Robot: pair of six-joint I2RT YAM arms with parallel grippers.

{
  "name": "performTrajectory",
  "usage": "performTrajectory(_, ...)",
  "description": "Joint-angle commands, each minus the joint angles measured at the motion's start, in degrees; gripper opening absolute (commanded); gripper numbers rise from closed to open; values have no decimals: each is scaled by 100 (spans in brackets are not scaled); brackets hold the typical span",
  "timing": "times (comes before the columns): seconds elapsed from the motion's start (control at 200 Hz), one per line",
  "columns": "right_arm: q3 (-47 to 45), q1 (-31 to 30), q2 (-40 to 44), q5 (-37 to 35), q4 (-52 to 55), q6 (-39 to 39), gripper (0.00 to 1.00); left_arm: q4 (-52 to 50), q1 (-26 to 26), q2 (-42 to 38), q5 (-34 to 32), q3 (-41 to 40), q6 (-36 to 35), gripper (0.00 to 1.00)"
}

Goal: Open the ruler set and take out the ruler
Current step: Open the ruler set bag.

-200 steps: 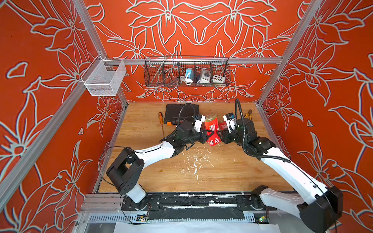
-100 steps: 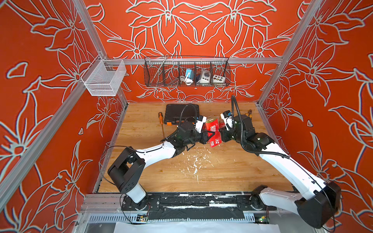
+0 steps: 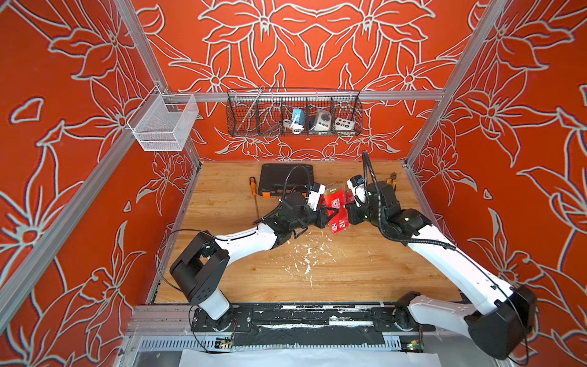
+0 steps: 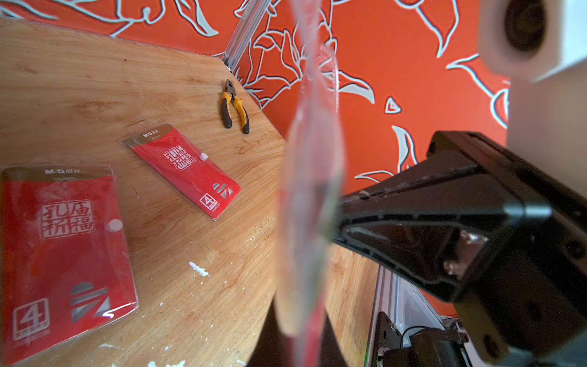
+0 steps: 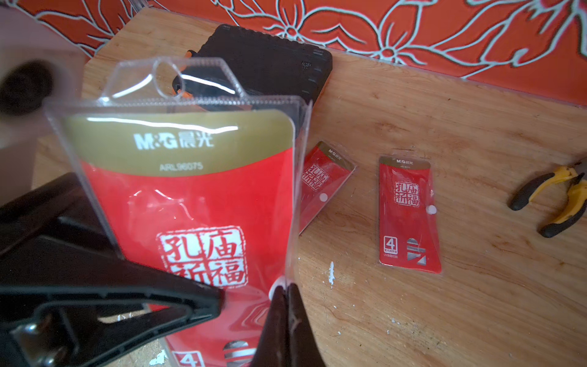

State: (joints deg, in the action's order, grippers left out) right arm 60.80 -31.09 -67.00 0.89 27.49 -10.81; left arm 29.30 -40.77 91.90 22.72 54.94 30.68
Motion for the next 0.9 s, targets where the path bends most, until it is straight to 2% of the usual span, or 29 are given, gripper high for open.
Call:
performTrajectory(0.0,-72,196,64,-1542,358,113,0,305,4,-160,101,-98,-52,0)
performTrajectory(0.16,-94,192,82,-1728,320,160,0,260,16,-203,101,-131,-80,0)
performTrajectory(0.36,-97,194,322,-1092,347,330,0,244,25,-199,50,-176,-91,0)
performTrajectory(0.49,-63,197,647,160,501,575,43,267,72,-190,39,-211,-82,0)
performTrajectory(0.555,-69,197,756,686,562,600,56,288,100,-184,66,-220,-62,0)
performTrajectory(0.605,-77,192,768,963,590,602,61,313,105,-190,83,-207,-49,0)
performTrajectory(0.695,-102,199,706,1240,596,582,64,364,100,-207,149,-207,-11,0)
performTrajectory(0.896,-239,189,392,1100,247,434,65,591,100,-293,321,-314,104,0)
